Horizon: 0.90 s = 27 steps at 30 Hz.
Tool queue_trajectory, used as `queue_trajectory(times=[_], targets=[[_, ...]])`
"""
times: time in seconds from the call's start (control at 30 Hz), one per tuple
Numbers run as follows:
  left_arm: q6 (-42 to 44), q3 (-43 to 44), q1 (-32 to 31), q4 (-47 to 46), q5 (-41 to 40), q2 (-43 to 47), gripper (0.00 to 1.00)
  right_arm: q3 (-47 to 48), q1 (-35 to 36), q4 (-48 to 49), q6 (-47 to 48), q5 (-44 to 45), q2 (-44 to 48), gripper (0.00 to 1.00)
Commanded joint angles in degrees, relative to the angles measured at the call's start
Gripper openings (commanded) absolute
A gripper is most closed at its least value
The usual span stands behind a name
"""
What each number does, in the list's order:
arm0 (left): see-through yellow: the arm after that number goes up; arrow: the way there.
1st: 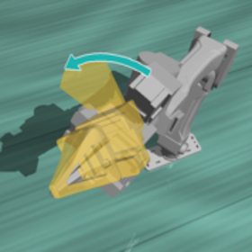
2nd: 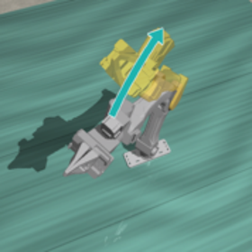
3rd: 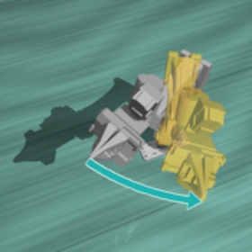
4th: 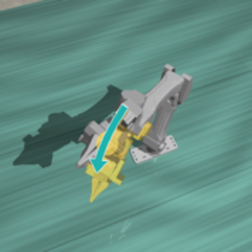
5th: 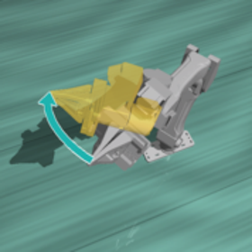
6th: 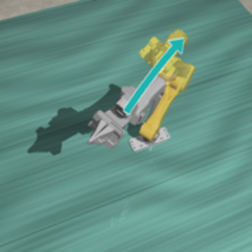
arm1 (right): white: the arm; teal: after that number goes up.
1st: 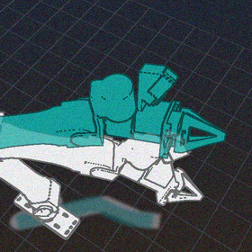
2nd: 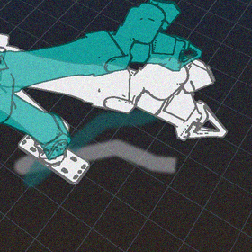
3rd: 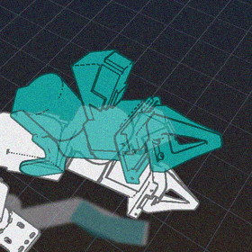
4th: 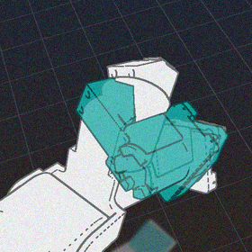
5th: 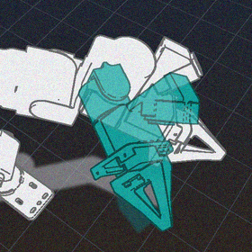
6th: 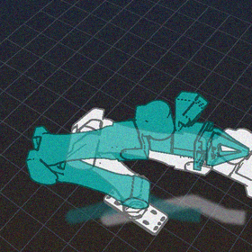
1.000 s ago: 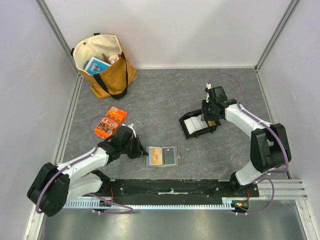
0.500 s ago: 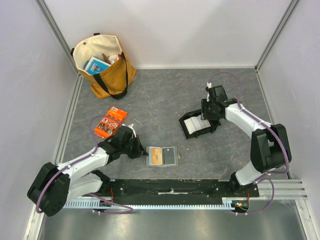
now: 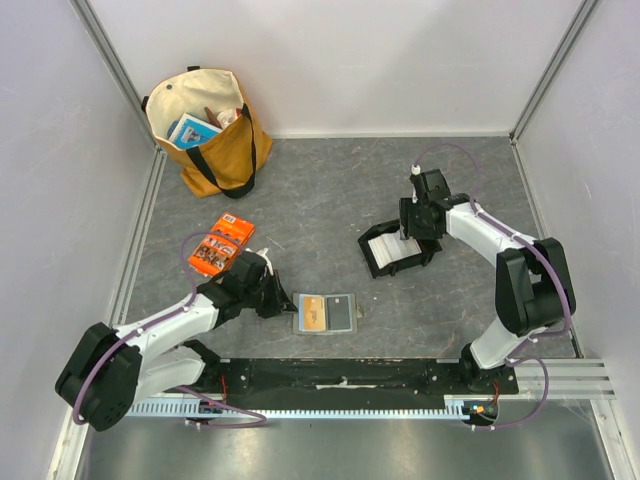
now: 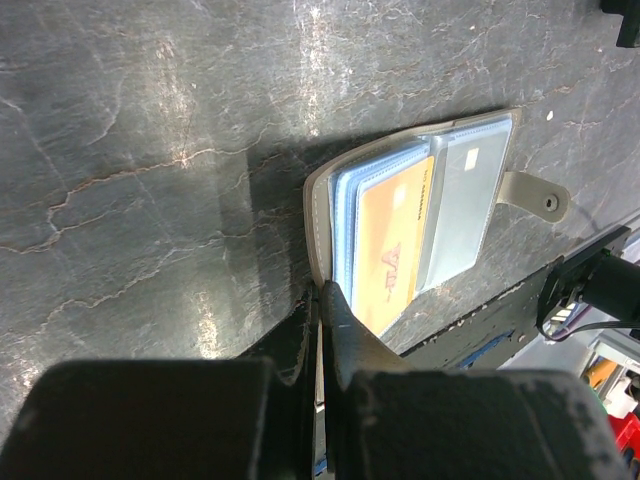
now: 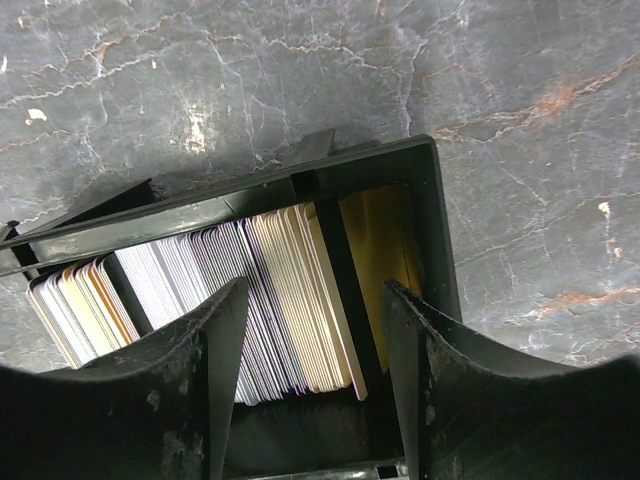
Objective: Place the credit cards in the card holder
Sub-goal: Pick up the credit card from the storage box.
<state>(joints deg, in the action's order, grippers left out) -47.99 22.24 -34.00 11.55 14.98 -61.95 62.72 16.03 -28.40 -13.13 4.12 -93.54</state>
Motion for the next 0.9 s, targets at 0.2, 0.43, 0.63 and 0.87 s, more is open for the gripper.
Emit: queue_trajectory(times=[0.2, 0.43, 0.63, 0.87], targets=[[2.37, 1.84, -0.19, -1.97, 1.45, -1.50, 0.02, 0.12, 0.23, -0.25, 1.35, -2.36, -0.77, 0.55], [2.20, 1.67, -0.19, -1.88, 1.36, -0.98, 0.02, 1.09, 0.14, -0.86, 1.17, -3.24, 0.99, 0.47], [2.20, 1.75, -0.19, -1.80, 1.45, -0.98, 0.02, 1.44, -0.04, -1.48, 1.26, -3.94, 1.78, 0.40], [2.37, 1.75, -0.10, -1.80, 1.45, -0.89, 0.02, 0.65, -0.47, -1.48, 1.17, -3.94, 2.74, 0.35]])
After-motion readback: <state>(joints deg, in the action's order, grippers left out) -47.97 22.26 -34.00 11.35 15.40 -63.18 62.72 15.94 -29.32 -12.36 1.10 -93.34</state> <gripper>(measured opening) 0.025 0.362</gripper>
